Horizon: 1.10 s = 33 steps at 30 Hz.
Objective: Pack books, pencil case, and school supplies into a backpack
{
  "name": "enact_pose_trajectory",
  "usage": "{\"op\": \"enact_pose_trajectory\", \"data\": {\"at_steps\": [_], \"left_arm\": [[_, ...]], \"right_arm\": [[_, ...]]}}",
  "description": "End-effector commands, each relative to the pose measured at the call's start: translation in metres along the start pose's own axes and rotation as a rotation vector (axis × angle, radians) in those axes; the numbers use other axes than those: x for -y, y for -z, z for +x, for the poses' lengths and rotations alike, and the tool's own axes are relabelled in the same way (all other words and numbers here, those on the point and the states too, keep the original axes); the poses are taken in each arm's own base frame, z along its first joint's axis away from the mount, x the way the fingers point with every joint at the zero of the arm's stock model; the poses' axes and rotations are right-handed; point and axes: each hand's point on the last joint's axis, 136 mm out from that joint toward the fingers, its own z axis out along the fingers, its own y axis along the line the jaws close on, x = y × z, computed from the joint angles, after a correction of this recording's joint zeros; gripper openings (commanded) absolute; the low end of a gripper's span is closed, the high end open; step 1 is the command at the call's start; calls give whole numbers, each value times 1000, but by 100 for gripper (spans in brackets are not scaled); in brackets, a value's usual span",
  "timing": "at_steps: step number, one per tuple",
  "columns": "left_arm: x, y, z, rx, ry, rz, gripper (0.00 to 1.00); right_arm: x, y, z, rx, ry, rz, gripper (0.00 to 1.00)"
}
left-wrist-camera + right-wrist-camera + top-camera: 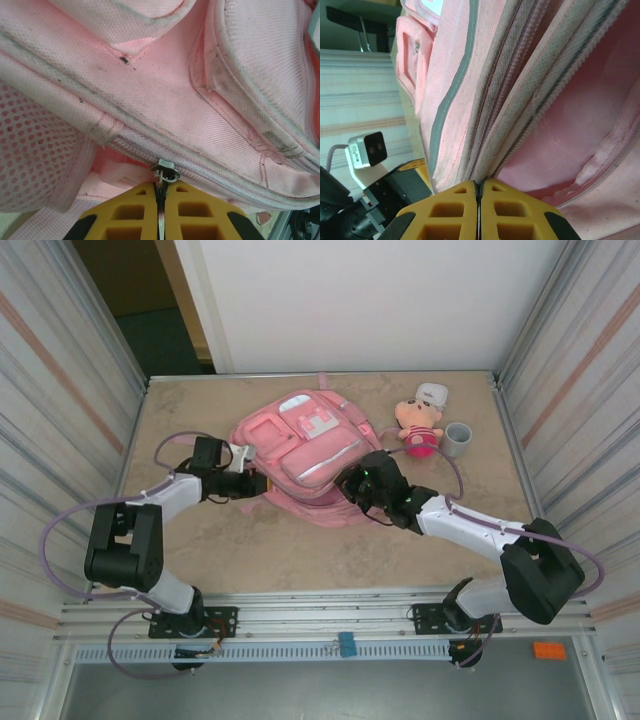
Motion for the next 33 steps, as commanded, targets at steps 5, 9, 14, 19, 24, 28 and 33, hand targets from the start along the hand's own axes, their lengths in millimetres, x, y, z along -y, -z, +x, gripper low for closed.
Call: {"op": "enact_pose_trajectory", "data": {"at_steps": [5, 9, 14, 19, 24, 28, 33], "left_arm": [[57, -1, 19, -82, -195, 103, 4], [82, -8, 39, -169, -325, 120, 3], [118, -13, 55, -231, -448, 207, 3], [167, -16, 84, -307, -648, 322, 6], [174, -14, 89, -294, -775, 282, 31], [170, 12, 71, -183, -956, 195, 55], [141, 31, 44, -6, -1290, -12, 77]], "right_arm": [[-30, -1, -10, 45, 35, -66, 4], [-35, -8, -8, 29, 37, -81, 3], [-39, -11, -9, 24, 41, -91, 3], [-44, -15, -8, 6, 42, -111, 2], [-45, -9, -5, -42, 114, -119, 1], [-44, 5, -2, -124, 257, -108, 1], [-46, 20, -3, -228, 412, -94, 0]]}}
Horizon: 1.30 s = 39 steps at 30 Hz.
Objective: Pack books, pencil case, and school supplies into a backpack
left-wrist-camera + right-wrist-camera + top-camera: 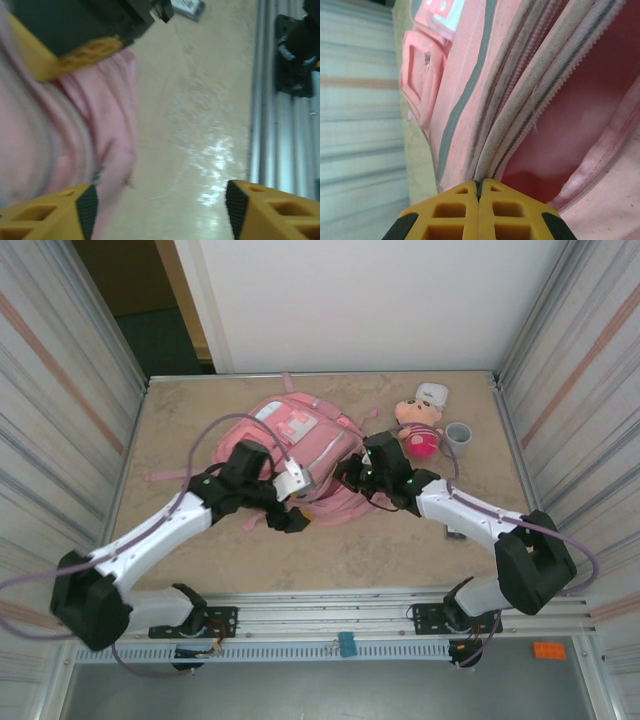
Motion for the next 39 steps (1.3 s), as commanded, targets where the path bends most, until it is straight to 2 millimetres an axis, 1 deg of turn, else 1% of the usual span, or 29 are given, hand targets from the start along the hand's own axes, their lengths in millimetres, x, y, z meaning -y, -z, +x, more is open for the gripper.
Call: {"op": "enact_pose_trajectory", "data": {"at_steps": [1, 4, 7, 11, 14, 16, 18, 20, 21, 22, 24, 27, 29, 31, 34, 39], "left_arm": [[-29, 6, 25, -54, -283, -182, 80], [-52, 3, 40, -118, -386, -229, 84], [-68, -8, 54, -213, -426, -210, 85], [-70, -24, 62, -246, -423, -145, 83], [-73, -34, 71, -277, -436, -129, 81], [-75, -40, 82, -320, -453, -126, 76], [-85, -46, 92, -371, -466, -170, 66], [-94, -52, 101, -428, -479, -220, 57], [-101, -54, 106, -461, -484, -258, 55], [-103, -56, 108, -473, -491, -276, 55], [-104, -57, 105, -450, -495, -307, 61], [-96, -50, 82, -334, -487, -330, 71], [-91, -42, 67, -259, -499, -347, 76], [-86, -37, 56, -214, -517, -339, 82], [-84, -36, 51, -196, -527, -321, 84], [-85, -52, 61, -251, -557, -243, 85]], "right_arm": [[-25, 23, 3, -88, 191, -65, 0], [-22, 26, -2, -108, 204, -59, 0], [-24, 29, -7, -109, 194, -79, 0], [-32, 30, -9, -114, 202, -95, 0], [-29, 33, -8, -115, 213, -76, 4], [-27, 36, -7, -108, 220, -67, 8], [-24, 40, -5, -96, 230, -63, 16], [-23, 44, -1, -84, 254, -61, 22], [-22, 46, 1, -83, 274, -58, 25], [-20, 48, 3, -79, 293, -49, 27], [-17, 52, 8, -75, 334, -25, 29], [-9, 57, 17, -75, 387, 11, 30], [-3, 61, 19, -60, 398, 29, 31], [0, 64, 19, -41, 403, 28, 31], [-2, 67, 18, -17, 410, 11, 33], [-8, 68, 18, -9, 430, -8, 37]]}}
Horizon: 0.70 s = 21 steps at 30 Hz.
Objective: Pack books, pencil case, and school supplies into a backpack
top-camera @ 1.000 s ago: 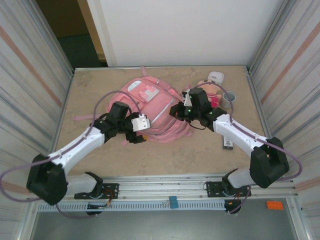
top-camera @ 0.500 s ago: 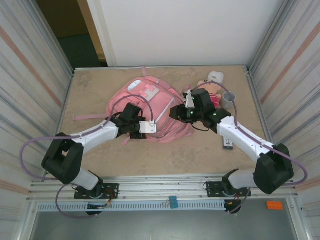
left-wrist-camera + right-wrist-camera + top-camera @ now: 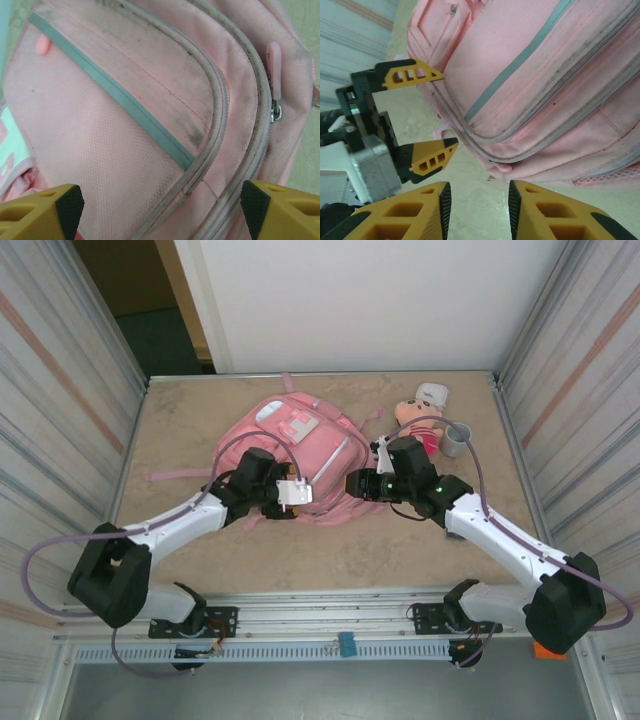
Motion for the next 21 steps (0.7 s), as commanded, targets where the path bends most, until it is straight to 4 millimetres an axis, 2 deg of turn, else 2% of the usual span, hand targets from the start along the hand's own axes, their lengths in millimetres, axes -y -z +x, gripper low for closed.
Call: {"op": "enact_pose_trajectory", "data": {"at_steps": [1, 4, 8, 10, 12, 15, 18, 21], "left_arm": [[-1, -6, -7, 25, -30, 46, 85], [-6, -14, -9, 30, -33, 43, 85], [-14, -24, -11, 26, -31, 33, 79], [-18, -28, -12, 31, -24, 21, 66], [-23, -29, -14, 35, -5, 8, 38], [-25, -19, -20, 43, 37, 25, 13], [-32, 2, -31, 101, 88, 23, 0], [-43, 25, -40, 167, 141, 12, 0]], "right_arm": [[-8, 6, -7, 38, 58, -12, 37], [-9, 7, -7, 41, 65, -13, 38], [-8, 8, -7, 48, 76, -10, 38], [-8, 9, -6, 52, 87, -9, 39], [-6, 9, -4, 61, 104, 1, 40], [-6, 8, 3, 64, 178, 27, 41], [-8, 3, 12, 37, 246, 37, 42], [-7, -6, 22, -2, 297, 48, 43]]}}
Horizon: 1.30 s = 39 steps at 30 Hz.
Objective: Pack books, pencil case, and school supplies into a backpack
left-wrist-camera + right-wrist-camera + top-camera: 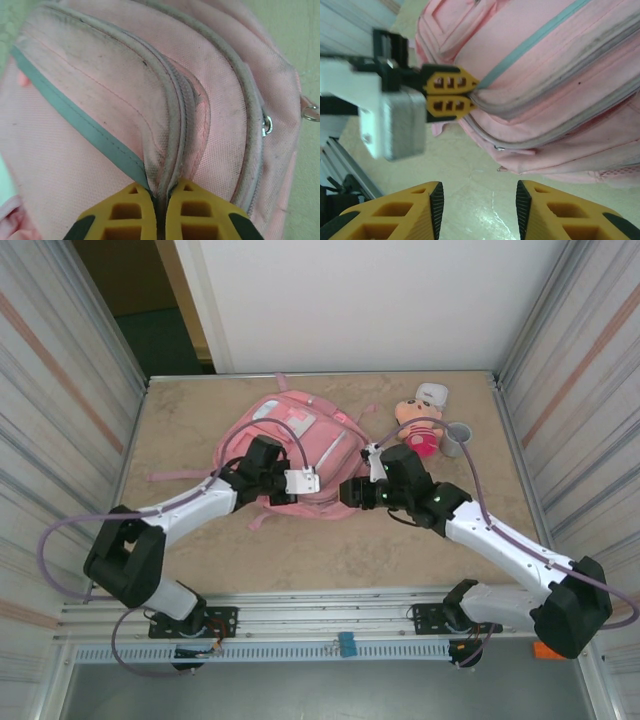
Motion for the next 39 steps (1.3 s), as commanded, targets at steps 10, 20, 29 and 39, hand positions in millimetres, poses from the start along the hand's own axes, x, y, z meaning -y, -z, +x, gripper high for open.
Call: {"op": "enact_pose_trajectory", "data": {"at_steps": [10, 20, 29, 39], "left_arm": [[-36, 57, -41, 217, 172, -4, 0], [-41, 60, -46, 259, 205, 18, 0], [-46, 58, -36, 228, 221, -3, 0], [-51, 55, -15, 171, 235, -26, 0]], "right_arm": [[-6, -48, 13, -53, 241, 47, 51], [-6, -84, 0, -54, 294, 60, 54], [5, -73, -9, -46, 281, 118, 10], [60, -47, -11, -76, 175, 280, 0]]}}
